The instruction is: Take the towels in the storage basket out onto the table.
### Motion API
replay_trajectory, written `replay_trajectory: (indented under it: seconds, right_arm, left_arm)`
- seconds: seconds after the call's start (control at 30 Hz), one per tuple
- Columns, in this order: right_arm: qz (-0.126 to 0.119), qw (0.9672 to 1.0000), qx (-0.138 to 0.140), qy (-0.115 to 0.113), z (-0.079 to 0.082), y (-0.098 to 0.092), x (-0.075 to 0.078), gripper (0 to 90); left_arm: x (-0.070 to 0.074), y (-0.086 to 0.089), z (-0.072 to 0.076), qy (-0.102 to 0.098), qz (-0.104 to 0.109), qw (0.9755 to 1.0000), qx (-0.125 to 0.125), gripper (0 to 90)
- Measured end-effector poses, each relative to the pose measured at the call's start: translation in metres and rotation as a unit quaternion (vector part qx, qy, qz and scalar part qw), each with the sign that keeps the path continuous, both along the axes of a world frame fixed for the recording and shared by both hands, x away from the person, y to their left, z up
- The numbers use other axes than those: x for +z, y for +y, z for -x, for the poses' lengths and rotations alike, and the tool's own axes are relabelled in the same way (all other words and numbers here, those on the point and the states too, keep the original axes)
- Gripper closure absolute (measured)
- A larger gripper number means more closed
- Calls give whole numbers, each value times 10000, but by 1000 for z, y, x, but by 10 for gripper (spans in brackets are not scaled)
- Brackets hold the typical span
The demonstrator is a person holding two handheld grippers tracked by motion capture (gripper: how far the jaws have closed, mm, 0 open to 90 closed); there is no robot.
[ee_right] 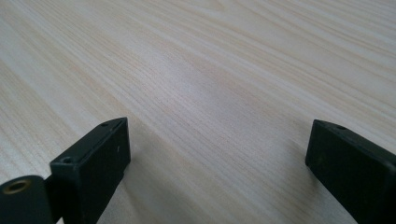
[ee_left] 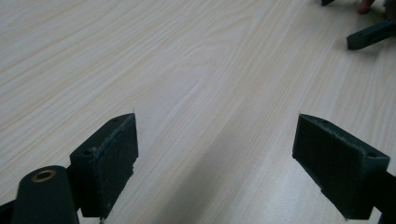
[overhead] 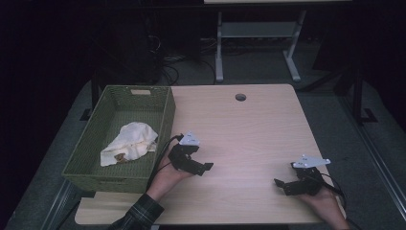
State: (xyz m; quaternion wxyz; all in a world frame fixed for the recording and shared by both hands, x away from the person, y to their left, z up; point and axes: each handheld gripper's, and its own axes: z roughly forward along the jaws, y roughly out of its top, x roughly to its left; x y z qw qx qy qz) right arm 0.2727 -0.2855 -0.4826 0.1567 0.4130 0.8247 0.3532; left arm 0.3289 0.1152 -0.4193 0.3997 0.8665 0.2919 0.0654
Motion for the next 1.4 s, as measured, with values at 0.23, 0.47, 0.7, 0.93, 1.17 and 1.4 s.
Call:
replay_trajectory:
  seconds: [0.23,0.47,0.7,0.93,1.17,1.4]
  right_arm:
    - [0,10000,3,-3,0,0,0,61]
    - [1,10000,2,-2,0,0,0,61]
    - [-3,10000,-1,0,0,0,0,61]
    - [-4,10000,-1,-1,0,0,0,61]
    - [0,10000,0,-5,0,0,0,61]
    - [0,10000,2,-6,0,0,0,61]
  left_arm:
    - [5,1,-1,31,-36,10000,-38,134]
    - [11,0,-1,55,-26,9999,-92,134]
    - [20,0,-2,47,84,9999,-88,134]
    - [30,3,-5,61,124,9997,-187,133]
    - [41,9,-8,56,175,9997,-171,133]
    - [56,25,-11,-24,313,9994,-148,132]
